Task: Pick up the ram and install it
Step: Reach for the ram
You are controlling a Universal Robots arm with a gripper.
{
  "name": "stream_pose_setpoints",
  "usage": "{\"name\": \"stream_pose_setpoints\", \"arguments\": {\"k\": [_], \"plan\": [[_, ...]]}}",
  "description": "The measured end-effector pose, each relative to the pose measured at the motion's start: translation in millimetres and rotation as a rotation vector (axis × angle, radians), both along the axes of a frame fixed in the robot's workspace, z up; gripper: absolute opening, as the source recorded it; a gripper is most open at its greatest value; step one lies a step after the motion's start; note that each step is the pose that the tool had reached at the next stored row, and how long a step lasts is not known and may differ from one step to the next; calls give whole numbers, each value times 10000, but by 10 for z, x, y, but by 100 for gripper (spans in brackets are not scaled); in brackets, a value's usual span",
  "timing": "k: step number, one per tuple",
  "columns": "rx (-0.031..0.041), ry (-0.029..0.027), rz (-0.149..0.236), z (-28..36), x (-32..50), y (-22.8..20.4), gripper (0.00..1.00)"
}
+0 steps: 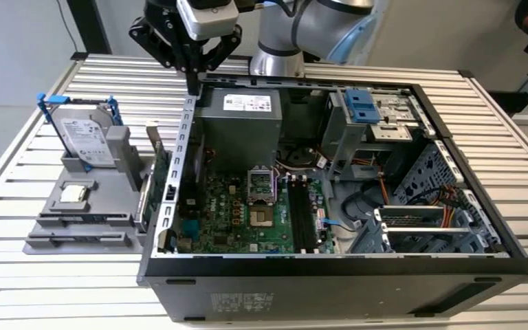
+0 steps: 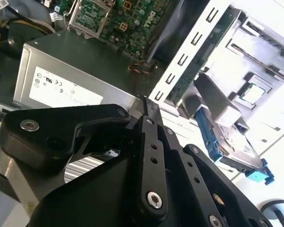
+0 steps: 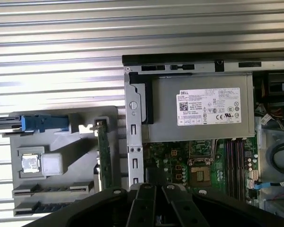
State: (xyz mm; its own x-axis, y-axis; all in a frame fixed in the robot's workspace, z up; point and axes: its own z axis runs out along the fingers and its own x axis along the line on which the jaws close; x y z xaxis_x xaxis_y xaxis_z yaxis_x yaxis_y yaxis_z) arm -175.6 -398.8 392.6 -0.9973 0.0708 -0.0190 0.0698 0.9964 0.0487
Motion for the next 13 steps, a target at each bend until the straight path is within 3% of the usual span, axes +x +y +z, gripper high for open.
{"name": "stream_pose_setpoints", "arguments": {"k": [13], "plan": [[1,0,0,0,-261,1,0]]}}
